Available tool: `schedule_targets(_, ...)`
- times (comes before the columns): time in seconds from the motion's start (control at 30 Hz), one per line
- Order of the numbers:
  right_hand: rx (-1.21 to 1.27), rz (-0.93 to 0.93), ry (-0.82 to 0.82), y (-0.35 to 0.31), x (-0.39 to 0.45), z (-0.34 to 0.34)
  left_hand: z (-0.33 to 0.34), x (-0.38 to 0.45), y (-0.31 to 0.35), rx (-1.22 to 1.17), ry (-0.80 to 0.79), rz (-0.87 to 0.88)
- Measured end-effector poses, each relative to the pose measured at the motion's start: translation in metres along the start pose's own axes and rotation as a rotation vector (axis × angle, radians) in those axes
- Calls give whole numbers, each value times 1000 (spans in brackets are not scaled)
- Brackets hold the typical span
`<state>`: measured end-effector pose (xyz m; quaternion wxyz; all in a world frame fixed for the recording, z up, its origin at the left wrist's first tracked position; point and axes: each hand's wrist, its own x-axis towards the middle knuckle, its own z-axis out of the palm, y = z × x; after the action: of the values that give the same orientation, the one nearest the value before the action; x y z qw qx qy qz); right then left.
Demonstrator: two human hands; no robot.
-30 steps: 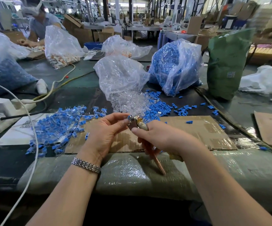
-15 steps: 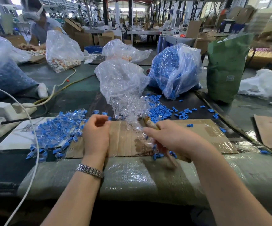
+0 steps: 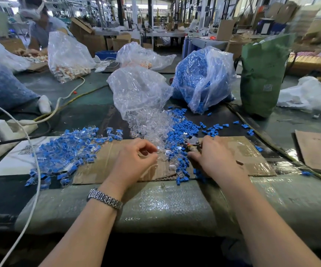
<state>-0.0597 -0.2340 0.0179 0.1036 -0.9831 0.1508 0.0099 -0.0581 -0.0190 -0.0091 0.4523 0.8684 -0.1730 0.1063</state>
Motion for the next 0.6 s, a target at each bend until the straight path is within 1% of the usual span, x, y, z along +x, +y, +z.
schedule_targets(0.07,41,-17,15,2,-2,-4,1,-1,-1,-12,-71,11)
schedule_targets(0.17,91,-117,46,10,-6,-15,4,0,-3,18,-185,2)
schedule_targets(0.23,154,-188,-32,15,-11,-20,7,1,-3,69,-241,21)
schedule_targets(0.3,128,-236,-126,16,-18,-22,8,1,-3,102,-251,44)
schedule_targets(0.33,92,-251,-144,15,-21,-20,9,1,-3,104,-254,51)
schedule_targets(0.47,26,-254,-110,7,-25,-12,10,1,1,158,-298,60)
schedule_targets(0.6,61,-273,-76,5,-24,-9,11,1,2,152,-288,57)
